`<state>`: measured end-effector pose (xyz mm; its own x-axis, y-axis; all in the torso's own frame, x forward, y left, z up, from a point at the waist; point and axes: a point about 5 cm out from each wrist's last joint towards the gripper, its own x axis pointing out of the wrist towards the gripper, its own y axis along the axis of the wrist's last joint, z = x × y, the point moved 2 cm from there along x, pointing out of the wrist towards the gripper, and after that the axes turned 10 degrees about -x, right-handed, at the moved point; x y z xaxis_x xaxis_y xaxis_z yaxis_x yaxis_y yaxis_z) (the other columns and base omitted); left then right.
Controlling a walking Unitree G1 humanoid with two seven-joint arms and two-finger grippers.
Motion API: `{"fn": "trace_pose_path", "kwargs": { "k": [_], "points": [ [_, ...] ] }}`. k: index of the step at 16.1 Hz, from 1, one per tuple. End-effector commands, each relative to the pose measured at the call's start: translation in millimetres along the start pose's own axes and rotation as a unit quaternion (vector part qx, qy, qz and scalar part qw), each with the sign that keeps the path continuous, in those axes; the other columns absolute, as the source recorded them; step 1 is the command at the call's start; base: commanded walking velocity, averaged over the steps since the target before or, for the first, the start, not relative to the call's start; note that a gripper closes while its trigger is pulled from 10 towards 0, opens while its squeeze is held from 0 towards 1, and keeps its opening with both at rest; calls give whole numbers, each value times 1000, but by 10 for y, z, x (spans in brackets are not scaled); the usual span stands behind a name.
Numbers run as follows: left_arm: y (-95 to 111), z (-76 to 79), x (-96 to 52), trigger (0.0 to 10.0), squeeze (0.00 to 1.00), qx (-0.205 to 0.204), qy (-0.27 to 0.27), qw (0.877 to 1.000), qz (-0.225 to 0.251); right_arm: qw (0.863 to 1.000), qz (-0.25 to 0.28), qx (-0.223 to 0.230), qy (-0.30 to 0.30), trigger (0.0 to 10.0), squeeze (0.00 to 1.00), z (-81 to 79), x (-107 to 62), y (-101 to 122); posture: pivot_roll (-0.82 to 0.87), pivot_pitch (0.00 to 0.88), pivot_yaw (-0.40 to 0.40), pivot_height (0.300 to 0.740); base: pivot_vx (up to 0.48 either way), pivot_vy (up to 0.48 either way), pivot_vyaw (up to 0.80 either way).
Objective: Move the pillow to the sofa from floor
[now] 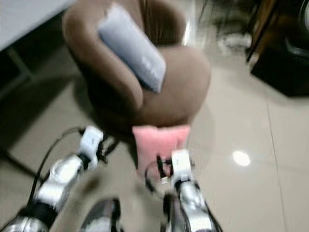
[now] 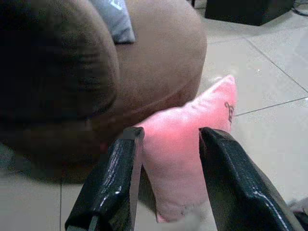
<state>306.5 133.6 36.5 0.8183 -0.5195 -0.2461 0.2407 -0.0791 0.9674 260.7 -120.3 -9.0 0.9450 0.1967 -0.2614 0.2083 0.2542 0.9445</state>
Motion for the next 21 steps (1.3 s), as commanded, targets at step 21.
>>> {"fn": "trace_pose_path", "kwargs": {
  "k": [21],
  "points": [
    [6,25,52,10000,0,29,-6,999,-13,1000,-24,-1,-9,10000,0,24,-47,-88,-88,128,43,531,12,-107,0]
  ]
}}
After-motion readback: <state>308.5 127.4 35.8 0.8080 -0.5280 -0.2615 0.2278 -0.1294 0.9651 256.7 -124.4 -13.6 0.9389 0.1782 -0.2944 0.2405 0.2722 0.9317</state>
